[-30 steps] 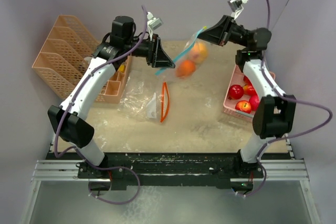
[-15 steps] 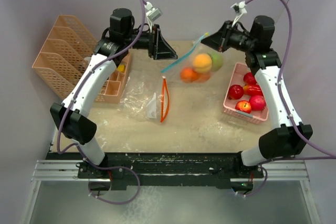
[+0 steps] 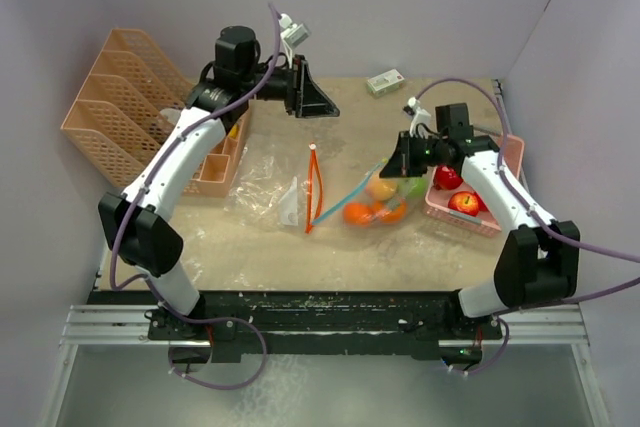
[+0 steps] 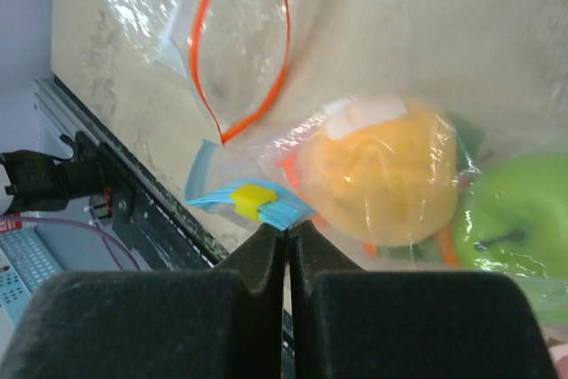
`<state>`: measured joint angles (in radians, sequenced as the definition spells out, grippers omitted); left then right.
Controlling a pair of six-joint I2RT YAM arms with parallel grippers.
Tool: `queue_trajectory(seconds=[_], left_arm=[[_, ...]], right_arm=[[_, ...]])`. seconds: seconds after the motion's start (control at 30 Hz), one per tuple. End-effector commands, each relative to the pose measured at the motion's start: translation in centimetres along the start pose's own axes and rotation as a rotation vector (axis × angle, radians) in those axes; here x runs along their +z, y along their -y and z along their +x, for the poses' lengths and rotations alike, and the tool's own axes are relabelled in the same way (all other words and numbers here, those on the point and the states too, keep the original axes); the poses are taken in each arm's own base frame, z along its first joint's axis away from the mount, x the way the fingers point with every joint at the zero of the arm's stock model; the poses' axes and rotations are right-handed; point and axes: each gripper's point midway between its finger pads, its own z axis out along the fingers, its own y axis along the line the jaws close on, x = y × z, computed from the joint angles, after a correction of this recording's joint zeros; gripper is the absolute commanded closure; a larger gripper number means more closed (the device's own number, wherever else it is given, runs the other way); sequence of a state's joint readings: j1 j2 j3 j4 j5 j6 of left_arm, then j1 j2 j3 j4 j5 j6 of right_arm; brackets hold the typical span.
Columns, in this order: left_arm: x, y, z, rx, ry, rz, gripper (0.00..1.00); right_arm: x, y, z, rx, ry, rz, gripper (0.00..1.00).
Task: Open the zip-top bag and remove the fake food
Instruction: Unzip the zipper food storage bag at the center of the board.
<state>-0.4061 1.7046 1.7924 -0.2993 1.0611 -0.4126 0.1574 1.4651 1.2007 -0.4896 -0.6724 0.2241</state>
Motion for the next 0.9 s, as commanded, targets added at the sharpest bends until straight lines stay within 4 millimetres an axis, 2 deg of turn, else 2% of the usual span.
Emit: queue_trajectory(seconds=[0.0,0.13,0.3,0.43,0.63,0.87], left_arm=[[0.2,0.5,-0.8,0.034,0.041,-0.02,0.61],[2.9,-0.1,1.5,0.029,-0.013,-0.051,0.61],[7.6,0.2,4.6,0.063,-0.082,-0.081,0.58],[10.1,-0.1,7.1,0.067,-0.136,-0.093,0.58],[11.4,-1.2,9.7,0.076,-0.192,-0.133,0.58],[12.0,-2.9,10.8,0.061,-0.208,-0.197,0.63]], right_arm=[[-0.5,-0.5,1.4,-0.022,0.017,-0.016,1.0],[-0.5,-0.6,1.9,-0.028,0.012,-0.026,1.0],[-0.8,-1.5,1.5,-0.041,0.026,-0.062,1.0],[-1.2,-2.7,1.2,-0.051,0.036,-0.113,1.0],[-1.9,-4.3,0.3,-0.062,0.063,-0.172,1.0],[-2.9,-5.7,-0.3,-0.073,0.09,-0.205,1.0]])
